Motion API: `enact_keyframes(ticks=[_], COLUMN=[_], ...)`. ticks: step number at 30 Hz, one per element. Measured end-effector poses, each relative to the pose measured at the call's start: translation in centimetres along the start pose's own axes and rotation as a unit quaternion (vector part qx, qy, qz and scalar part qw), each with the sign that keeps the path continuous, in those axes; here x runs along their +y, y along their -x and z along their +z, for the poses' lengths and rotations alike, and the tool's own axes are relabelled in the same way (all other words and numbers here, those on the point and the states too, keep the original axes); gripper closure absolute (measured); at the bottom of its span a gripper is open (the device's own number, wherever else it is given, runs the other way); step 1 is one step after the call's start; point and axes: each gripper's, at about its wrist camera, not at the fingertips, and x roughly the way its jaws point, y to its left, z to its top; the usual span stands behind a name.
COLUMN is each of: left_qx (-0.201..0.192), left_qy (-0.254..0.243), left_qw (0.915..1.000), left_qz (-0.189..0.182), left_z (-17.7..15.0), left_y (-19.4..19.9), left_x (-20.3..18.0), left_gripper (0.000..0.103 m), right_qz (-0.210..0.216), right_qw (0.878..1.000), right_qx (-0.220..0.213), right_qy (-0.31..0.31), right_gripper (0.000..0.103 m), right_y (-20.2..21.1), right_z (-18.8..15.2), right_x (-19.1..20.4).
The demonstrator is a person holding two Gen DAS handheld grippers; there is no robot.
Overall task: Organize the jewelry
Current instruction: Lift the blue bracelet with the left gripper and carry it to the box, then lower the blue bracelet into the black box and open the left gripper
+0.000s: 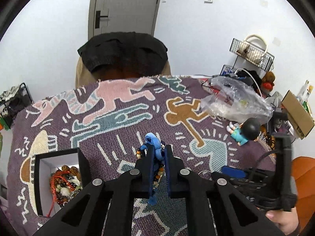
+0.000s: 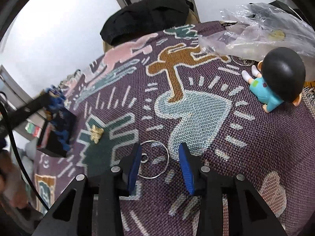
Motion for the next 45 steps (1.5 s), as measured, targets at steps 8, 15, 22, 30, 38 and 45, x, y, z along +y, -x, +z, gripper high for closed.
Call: enact_keyframes(ticks=[8, 15, 22, 30, 38, 45], left_qx=[-0.018, -0.036, -0.058, -0.074, -0.08, -0.039], left_qy=[0.007, 0.019, 0.027, 0.052, 0.075, 0.117], left_qw=[0.9998, 0.9991, 0.9979, 0.9957, 0.9931, 0.9909], left_qz=[-0.01, -0.012, -0.003, 0.018, 0.043, 0.054], left_z=[0.0, 0.3, 0.8, 0.5, -0.3, -1.5], left_y=[1.4, 3.0, 5.4, 7.5, 8.2, 6.4], left_x=[0.7, 1.8, 3.4, 7.1, 10.6, 13.8], left_gripper=[0.093, 0.093, 0.093, 0.093, 0.093, 0.082], right_qz=[-0.085, -0.064, -0.041, -0.032, -0.02, -0.009], right_qw=[0.99, 0.989, 0.988, 0.982, 0.976, 0.969], right_qx=[0.034, 0.032, -0.007, -0.045, -0.065, -0.072], right_qy=[0.103, 0.129, 0.15, 0.18, 0.209, 0.236], right_gripper=[0.08, 0.1, 0.1, 0.1, 0.1, 0.1], right_y=[-1.9, -1.5, 1.1, 4.0, 5.0, 5.0], right_z=[0.0, 0.1, 1.0, 2.6, 4.0, 4.6], right_x=[2.6, 3.2, 6.0, 10.3, 14.9, 18.9])
